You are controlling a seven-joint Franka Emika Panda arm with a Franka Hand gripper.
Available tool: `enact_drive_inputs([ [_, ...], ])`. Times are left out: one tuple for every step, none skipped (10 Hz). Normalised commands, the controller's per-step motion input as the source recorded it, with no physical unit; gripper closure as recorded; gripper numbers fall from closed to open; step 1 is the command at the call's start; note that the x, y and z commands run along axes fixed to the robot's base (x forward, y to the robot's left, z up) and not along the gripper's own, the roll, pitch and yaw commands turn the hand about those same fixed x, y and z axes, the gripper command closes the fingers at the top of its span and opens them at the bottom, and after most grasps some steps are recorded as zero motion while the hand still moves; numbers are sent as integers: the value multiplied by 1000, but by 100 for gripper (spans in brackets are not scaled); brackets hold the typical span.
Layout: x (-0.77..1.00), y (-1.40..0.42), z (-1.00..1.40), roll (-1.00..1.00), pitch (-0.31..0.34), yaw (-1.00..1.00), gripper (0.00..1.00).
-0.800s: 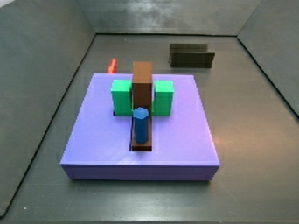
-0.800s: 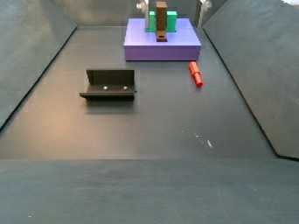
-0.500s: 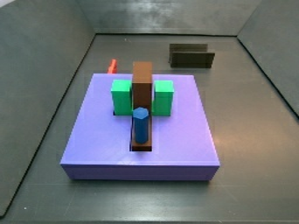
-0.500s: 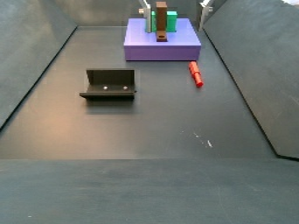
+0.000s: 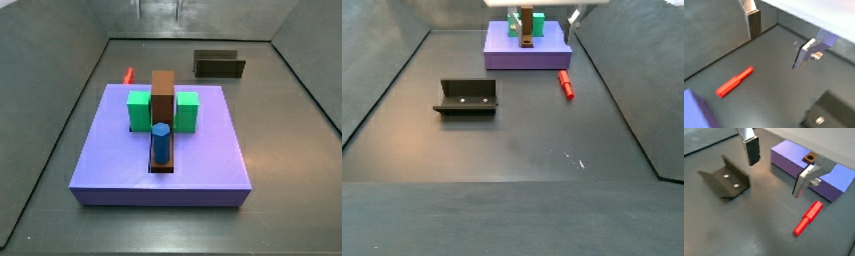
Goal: Pick up the red object. Move up. Place the red object on the fixture. Regrasp the red object. Move to above the board. Insert the red object.
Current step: Pick up the red object.
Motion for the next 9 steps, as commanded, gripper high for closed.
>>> enact_drive_inputs([
  [-260,-1000,-731,239,-130,0,0],
  [-351,-963,-594,256,-153,66,0],
  [-566,-614,-423,114,-270,77,0],
  [-491,-437,-523,83,-340,77,0],
  [-369,-391,-474,79,-276,83,0],
  [-263,-91,-169,31,-146,117,0],
  [-117,0,-200,29,-96,0,0],
  [-194,0,-303,0,-130,26,0],
  [-186,0,-574,-66,-220,0,0],
])
